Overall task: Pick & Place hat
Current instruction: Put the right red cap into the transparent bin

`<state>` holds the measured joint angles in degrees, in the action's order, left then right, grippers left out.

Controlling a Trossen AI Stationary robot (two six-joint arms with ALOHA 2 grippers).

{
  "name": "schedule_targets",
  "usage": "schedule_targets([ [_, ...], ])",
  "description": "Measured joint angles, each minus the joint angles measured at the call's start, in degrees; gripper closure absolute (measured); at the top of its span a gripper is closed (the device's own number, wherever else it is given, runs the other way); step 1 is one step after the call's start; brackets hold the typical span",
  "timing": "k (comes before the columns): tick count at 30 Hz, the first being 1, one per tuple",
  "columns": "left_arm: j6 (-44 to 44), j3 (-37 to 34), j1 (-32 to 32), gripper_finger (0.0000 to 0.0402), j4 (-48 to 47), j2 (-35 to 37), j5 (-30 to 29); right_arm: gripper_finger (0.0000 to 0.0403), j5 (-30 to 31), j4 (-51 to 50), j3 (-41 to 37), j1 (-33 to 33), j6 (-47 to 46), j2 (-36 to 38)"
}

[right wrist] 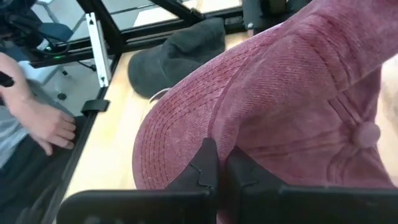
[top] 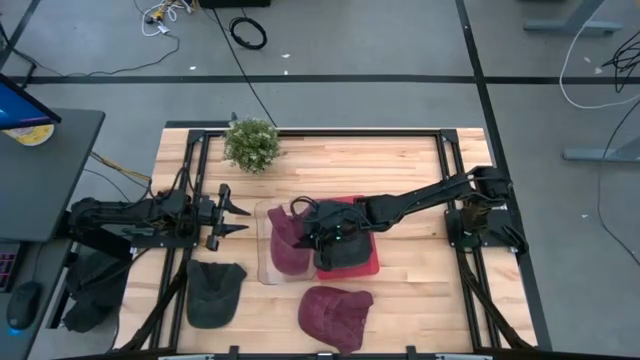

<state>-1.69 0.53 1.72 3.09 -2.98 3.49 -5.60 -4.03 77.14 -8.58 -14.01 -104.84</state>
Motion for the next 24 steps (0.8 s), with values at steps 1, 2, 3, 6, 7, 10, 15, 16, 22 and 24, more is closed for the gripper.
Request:
schedule_targets([
  [1, 0.0, 0.0, 0.0, 0.0234, 0.0, 0.0, 0.0, 0.0403, -0.5, 0.0, 0.0, 0.0, -0.6, 0.0],
  [2, 0.0, 0.0, 0.0, 0.0234, 0.0, 0.0, 0.0, 0.0403, -0.5, -0.1, 0.0, 0.0, -1.1, 0.0],
  [3, 0.0, 0.0, 0.0, 0.0234, 0.0, 0.0, 0.0, 0.0401, -0.5, -0.1, 0.0, 0.0, -1.4, 0.0],
  [6, 0.0, 0.0, 0.0, 0.0234, 0.0, 0.0, 0.0, 0.0392, -0.5, 0.5, 0.0, 0.0, -1.5, 0.0],
  [7, 0.0, 0.0, 0.0, 0.0234, 0.0, 0.0, 0.0, 0.0389, -0.5, 0.5, 0.0, 0.0, -1.5, 0.0],
  [10, 0.0, 0.0, 0.0, 0.0234, 0.0, 0.0, 0.0, 0.0381, -0.5, 0.1, 0.0, 0.0, -1.5, 0.0],
  [15, 0.0, 0.0, 0.0, 0.0234, 0.0, 0.0, 0.0, 0.0366, -0.5, 0.3, 0.0, -0.3, -1.5, 0.0],
  [16, 0.0, 0.0, 0.0, 0.0234, 0.0, 0.0, 0.0, 0.0362, -0.4, 0.3, 0.0, -0.3, -1.5, 0.0],
  [22, 0.0, 0.0, 0.0, 0.0234, 0.0, 0.0, 0.0, 0.0326, 0.6, 1.0, 0.0, -0.3, -1.5, -0.2],
  [24, 0.0, 0.0, 0.0, 0.0234, 0.0, 0.0, 0.0, 0.0310, 0.7, 1.1, 0.0, -0.3, -1.5, -0.2],
])
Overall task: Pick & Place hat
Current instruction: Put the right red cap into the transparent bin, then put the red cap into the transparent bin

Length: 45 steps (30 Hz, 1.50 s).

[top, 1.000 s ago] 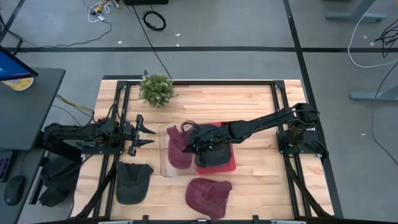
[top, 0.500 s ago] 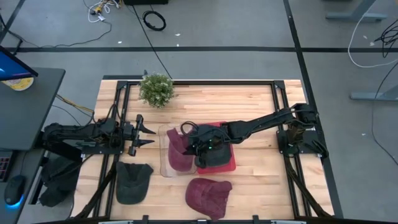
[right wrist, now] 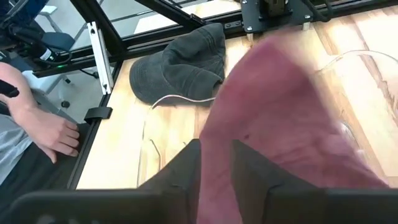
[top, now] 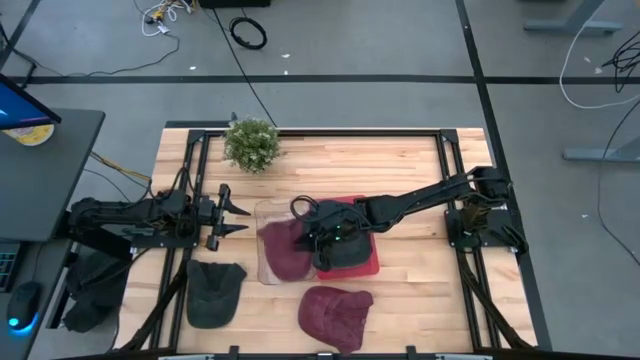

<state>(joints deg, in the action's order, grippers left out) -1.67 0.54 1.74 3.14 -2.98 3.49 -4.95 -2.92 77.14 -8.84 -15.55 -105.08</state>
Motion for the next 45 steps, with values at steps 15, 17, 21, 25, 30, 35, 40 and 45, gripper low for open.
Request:
schedule_targets([
  [15, 0.0, 0.0, 0.0, 0.0234, 0.0, 0.0, 0.0, 0.0254, 4.4, 0.6, 0.0, 0.0, 1.9, 0.0],
  [17, 0.0, 0.0, 0.0, 0.0234, 0.0, 0.0, 0.0, 0.0257, 5.8, 0.6, 0.0, 0.0, 2.8, -0.1],
  [21, 0.0, 0.0, 0.0, 0.0234, 0.0, 0.0, 0.0, 0.0264, 6.2, 0.5, -0.1, 0.0, 3.5, -0.7],
  [25, 0.0, 0.0, 0.0, 0.0234, 0.0, 0.0, 0.0, 0.0268, 6.1, 1.4, 0.0, 0.0, 4.2, -0.8],
  [30, 0.0, 0.0, 0.0, 0.0234, 0.0, 0.0, 0.0, 0.0273, 6.2, 5.4, 0.0, 0.0, 5.1, -1.0],
  [35, 0.0, 0.0, 0.0, 0.0234, 0.0, 0.0, 0.0, 0.0273, 6.5, 7.0, 0.0, 0.0, 7.9, -1.5],
  [40, 0.0, 0.0, 0.0, 0.0234, 0.0, 0.0, 0.0, 0.0273, 6.5, 5.2, 0.0, 0.0, 6.9, -1.5],
  [45, 0.0, 0.0, 0.0, 0.0234, 0.0, 0.0, 0.0, 0.0273, 6.5, -2.1, 0.0, 0.0, 5.3, -1.3],
])
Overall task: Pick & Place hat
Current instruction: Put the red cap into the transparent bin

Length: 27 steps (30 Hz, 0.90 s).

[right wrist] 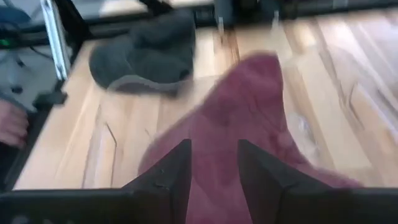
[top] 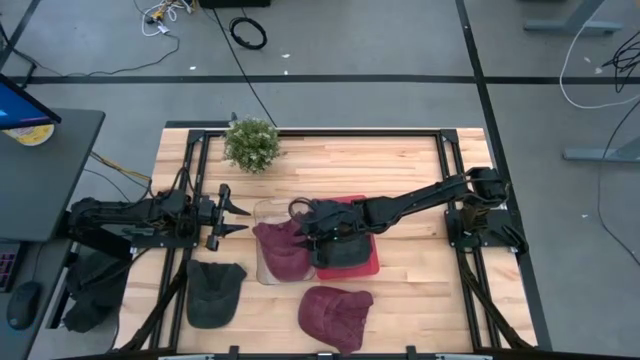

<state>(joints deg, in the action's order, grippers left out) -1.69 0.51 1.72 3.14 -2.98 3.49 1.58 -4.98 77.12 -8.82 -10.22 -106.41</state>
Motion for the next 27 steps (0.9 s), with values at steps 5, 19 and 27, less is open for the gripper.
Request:
schedule_targets([
  [5, 0.0, 0.0, 0.0, 0.0234, 0.0, 0.0, 0.0, 0.0273, -1.7, -3.7, 0.0, 0.0, -2.9, 0.9],
  [19, 0.0, 0.0, 0.0, 0.0234, 0.0, 0.0, 0.0, 0.0273, 0.0, -6.2, 0.0, -5.9, -2.9, 5.5],
  [27, 0.0, 0.0, 0.0, 0.0234, 0.0, 0.0, 0.0, 0.0289, 0.5, -9.4, 0.0, -12.9, 1.5, 5.4],
])
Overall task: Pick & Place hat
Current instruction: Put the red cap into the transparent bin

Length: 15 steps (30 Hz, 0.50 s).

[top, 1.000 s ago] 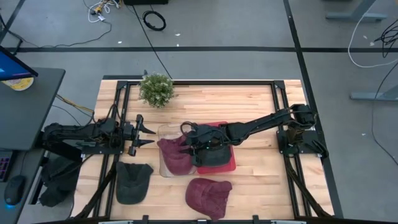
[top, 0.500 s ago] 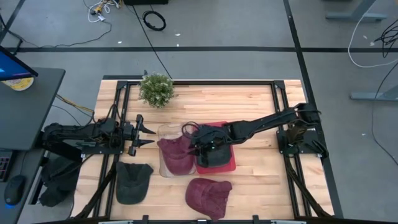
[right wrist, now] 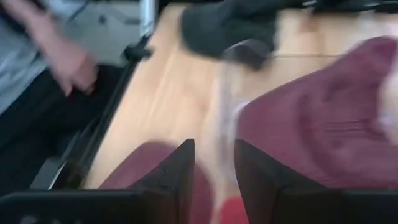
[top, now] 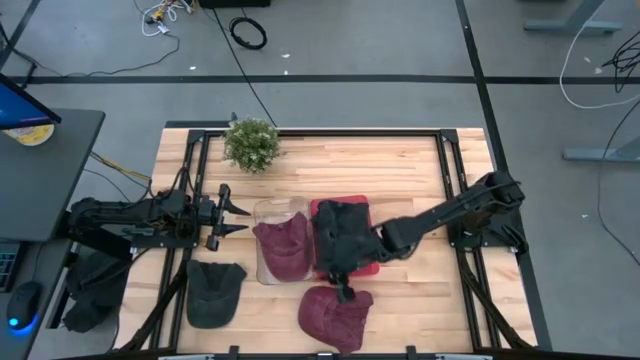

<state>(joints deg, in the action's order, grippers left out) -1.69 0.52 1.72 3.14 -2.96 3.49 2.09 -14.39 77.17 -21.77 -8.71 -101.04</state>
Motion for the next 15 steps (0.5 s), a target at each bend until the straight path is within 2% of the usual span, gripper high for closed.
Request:
schedule_targets([
  [9, 0.0, 0.0, 0.0, 0.0234, 0.0, 0.0, 0.0, 0.0299, 0.0, -6.2, 0.0, -6.7, 3.4, -0.1],
  [15, 0.0, 0.0, 0.0, 0.0234, 0.0, 0.0, 0.0, 0.0297, 2.0, -5.5, -0.1, -9.5, 3.8, -2.6],
])
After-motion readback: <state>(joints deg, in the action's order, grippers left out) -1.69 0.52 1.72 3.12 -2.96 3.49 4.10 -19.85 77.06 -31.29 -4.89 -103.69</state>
